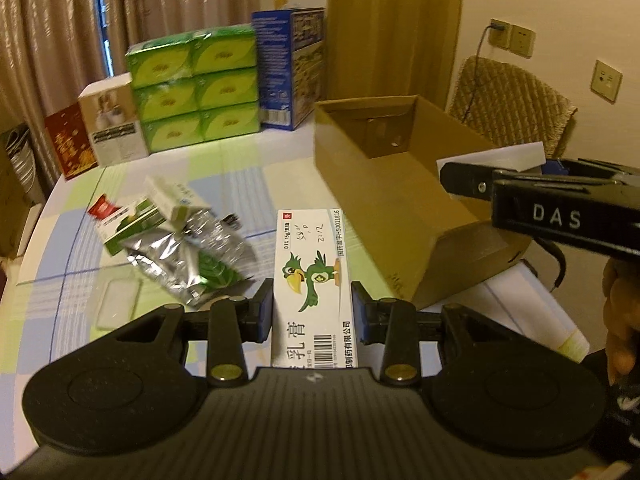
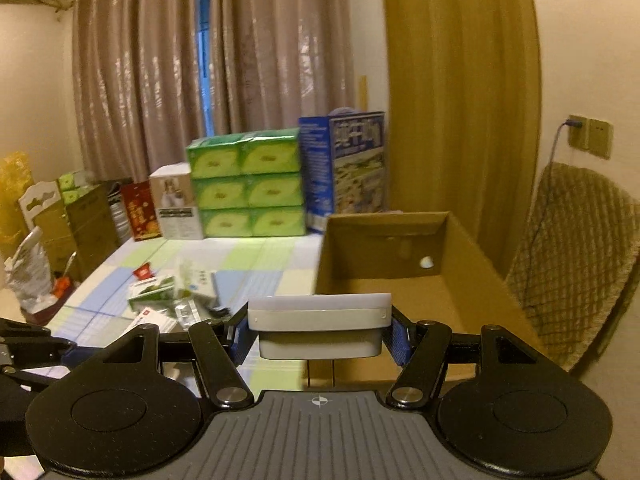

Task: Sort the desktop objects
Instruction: 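Lift and carry both held items over the open cardboard box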

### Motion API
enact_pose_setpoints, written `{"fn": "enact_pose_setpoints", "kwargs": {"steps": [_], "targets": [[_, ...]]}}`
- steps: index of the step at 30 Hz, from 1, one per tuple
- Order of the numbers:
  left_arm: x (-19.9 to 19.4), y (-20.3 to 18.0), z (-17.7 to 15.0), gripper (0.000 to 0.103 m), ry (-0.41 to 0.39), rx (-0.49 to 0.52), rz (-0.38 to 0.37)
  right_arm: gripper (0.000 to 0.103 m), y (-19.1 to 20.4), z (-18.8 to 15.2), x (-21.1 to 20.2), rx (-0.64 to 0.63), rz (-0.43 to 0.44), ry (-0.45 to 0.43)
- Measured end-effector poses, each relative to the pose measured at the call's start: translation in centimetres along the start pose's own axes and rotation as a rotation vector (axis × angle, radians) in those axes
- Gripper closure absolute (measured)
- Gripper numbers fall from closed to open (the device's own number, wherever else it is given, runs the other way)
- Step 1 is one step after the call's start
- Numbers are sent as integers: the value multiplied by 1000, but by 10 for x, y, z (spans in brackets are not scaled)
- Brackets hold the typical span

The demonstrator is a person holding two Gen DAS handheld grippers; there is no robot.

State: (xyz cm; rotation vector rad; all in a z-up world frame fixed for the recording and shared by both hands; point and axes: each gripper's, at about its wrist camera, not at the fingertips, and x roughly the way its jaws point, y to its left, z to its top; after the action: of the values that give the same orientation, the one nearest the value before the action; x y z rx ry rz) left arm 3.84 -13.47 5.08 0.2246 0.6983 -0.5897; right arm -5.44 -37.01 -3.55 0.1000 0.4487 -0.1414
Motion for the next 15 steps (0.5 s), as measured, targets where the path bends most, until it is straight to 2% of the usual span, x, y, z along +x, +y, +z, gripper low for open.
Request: {"fn": "enact_pose_setpoints", "kwargs": {"steps": [10,15], "targets": [[20,-41,24,70,7,68,-52,41,-68,12,12,29,-86,21],[37,-54,46,70,7,36,-109,41,-100,20,27,64,-109,43]]}}
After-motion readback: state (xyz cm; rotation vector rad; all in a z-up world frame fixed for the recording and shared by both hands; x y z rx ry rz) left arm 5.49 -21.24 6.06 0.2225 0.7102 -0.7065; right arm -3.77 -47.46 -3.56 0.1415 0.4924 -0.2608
